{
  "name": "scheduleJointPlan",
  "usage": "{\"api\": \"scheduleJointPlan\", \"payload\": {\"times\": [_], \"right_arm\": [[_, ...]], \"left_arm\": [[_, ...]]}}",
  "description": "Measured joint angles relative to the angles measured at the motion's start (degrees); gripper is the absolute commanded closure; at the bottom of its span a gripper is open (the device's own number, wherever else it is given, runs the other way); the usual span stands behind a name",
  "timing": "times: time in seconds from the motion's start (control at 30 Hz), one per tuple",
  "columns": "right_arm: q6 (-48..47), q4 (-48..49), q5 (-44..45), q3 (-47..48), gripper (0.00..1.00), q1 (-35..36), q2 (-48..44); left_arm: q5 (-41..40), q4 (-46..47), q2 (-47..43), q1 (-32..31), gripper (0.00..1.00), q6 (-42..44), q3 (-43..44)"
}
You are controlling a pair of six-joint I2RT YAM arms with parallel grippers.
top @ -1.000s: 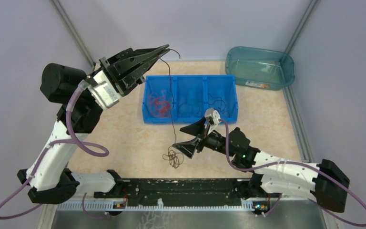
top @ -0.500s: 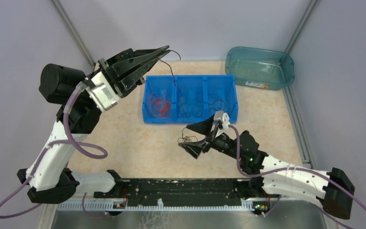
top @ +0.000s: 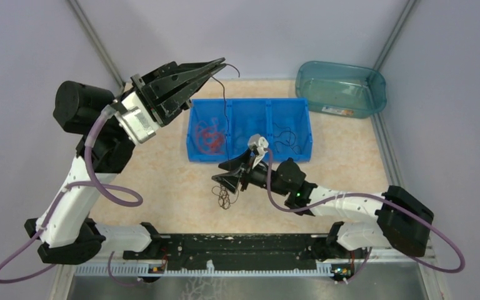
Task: Untangle the cables
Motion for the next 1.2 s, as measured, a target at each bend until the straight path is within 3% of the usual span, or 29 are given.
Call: {"api": "scheduleJointPlan", "payload": {"times": [0.37,0.6,0.97,1.2], "right_arm": [[3.1,7.6,-0.2,-0.9,0.56,0.9,11.1],[4.5,13.3,0.5,-6.5,0.61,1.3,15.2],[9.1,29.4,3.5,-14.6,0.66,1.4,24.4],[11.5,31.8,5.4,-19.7,0.64,1.4,32.2]], "left_arm": [[-0.6,1.4,2.6,0.0,1.0,-1.6,7.1],[-0.9,2.1,3.5,0.0,1.0,-1.1,10.9],[-1.4,4.3,6.3,0.0,1.0,4.5,16.1],[-2.6,10.4,6.8,0.0,1.0,10.4,22.1]]}}
